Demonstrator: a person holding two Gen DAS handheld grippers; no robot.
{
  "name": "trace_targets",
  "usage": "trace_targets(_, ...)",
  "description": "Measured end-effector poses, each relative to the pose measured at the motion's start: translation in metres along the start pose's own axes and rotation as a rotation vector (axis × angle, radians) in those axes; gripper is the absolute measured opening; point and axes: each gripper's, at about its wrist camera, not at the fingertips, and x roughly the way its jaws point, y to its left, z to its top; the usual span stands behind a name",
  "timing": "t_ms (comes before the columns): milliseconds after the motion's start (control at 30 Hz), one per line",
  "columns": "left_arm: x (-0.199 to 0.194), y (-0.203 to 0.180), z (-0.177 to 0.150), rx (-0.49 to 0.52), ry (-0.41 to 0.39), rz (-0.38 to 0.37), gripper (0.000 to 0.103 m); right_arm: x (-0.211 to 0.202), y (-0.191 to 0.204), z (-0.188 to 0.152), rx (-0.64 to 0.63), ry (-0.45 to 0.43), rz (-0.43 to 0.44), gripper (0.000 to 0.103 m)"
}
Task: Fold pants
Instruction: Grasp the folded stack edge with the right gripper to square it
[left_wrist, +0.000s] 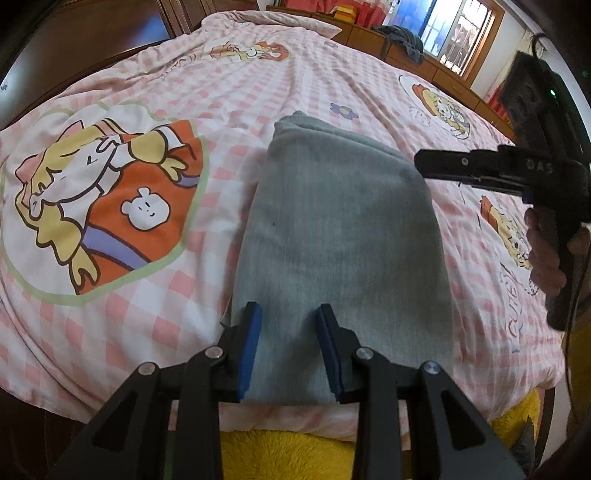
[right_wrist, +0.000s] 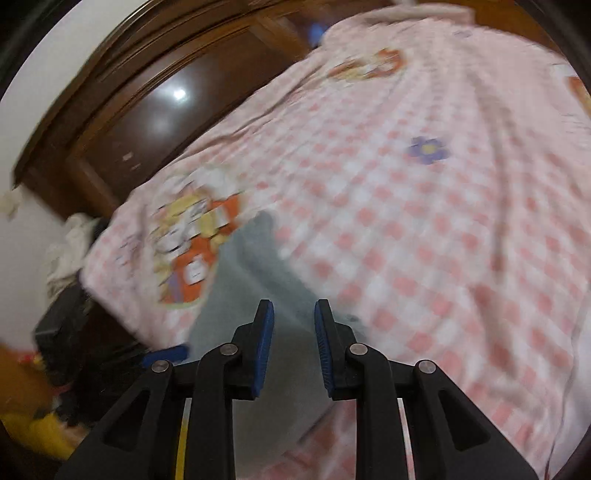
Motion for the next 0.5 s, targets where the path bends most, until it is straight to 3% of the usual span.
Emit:
trace_targets(233, 0.002, 0.000, 0.000, -0.004, 0.005, 0.005, 0.033, 0.019, 0.012, 0.004, -0.159, 0.109, -0.091, 0.023)
trace_targets(367, 0.002, 0.000, 0.001, -0.006, 0.008, 0.007, 0.033, 0.016, 0.033, -0.008, -0.263, 0.054, -0.201, 0.007)
trace_targets(500, 0.002, 0.002, 0.001, -0.014, 0.013, 0.002, 0.033, 0.002, 0.072, -0.035, -0.422, -0.051, -0.313, 0.006)
